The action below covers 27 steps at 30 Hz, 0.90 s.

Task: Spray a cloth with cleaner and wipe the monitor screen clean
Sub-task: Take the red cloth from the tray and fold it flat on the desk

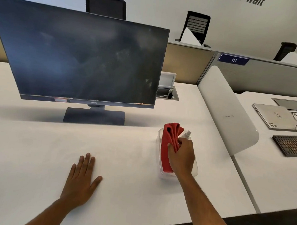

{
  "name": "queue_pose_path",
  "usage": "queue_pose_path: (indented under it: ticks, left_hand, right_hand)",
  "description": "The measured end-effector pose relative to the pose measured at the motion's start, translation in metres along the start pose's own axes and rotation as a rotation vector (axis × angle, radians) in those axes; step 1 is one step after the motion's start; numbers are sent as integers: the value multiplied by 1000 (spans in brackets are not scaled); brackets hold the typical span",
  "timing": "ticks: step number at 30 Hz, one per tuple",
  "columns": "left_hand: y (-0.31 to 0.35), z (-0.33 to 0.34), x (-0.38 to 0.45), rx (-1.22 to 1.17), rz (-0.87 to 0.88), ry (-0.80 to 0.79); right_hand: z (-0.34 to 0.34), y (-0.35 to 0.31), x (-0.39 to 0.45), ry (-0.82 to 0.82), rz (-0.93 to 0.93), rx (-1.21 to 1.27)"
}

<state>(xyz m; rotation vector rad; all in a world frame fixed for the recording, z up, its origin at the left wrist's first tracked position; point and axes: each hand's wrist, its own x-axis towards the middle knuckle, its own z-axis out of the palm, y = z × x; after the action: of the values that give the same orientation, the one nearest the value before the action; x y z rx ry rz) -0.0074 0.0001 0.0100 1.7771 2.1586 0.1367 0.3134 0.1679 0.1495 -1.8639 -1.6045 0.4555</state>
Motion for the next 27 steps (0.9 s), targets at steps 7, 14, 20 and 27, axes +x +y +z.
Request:
queue_pose_path:
  ticks: [7, 14, 20, 27]
  left_hand:
    - [45, -55, 13, -382, -101, -127]
    - [129, -141, 6, -1117, -34, -157]
    - [114, -150, -3, -1379, -213, -179]
    - [80, -140, -13, -1392, -406, -214]
  right_hand:
    - [-1, -54, -33, 82, -244, 223]
    - [32, -98, -84, -96, -331, 287]
    - [68, -108, -122, -447, -245, 326]
    - [82, -105, -138, -658, -91, 403]
